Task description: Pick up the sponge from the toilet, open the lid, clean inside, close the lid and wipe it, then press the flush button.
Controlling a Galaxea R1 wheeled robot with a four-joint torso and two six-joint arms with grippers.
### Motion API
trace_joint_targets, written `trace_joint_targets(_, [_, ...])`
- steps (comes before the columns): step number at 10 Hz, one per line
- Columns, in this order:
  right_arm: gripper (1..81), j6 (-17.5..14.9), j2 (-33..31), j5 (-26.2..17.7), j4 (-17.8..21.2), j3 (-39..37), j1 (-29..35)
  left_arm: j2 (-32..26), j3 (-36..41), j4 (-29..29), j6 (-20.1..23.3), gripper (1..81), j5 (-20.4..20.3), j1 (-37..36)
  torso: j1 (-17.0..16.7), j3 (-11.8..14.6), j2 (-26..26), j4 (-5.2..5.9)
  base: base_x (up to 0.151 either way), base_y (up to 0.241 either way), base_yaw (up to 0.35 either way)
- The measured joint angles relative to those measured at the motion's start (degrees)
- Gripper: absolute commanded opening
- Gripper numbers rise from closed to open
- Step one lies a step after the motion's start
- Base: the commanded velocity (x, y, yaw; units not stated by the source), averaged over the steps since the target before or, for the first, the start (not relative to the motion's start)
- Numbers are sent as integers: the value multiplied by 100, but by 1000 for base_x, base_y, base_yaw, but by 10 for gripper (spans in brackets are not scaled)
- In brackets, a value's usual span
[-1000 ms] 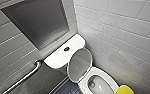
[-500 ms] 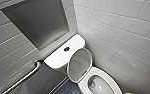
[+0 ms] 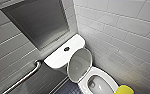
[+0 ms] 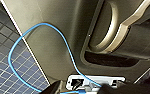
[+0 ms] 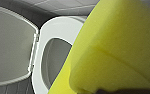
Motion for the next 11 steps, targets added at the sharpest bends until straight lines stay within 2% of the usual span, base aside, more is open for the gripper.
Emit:
trace_joint_targets(2, [10,-4,89,-522,0,59,408,1,4,0,0,811,-4,-2,0,0,0,0,0,0,0])
trace_joint_targets(3, [10,-2,216,-923,-6,-32,527,1,4,0,0,811,-4,-4,0,0,0,0,0,0,0])
trace_joint_targets(5, [10,-4,688,-1445,-9,-252,935,1,4,0,0,811,-6,-6,0,0,0,0,0,0,0])
trace_joint_targets(11, [10,-6,2128,-3271,-140,-1648,1985,1,4,0,0,811,-6,-17,0,0,-2,0,0,0,0])
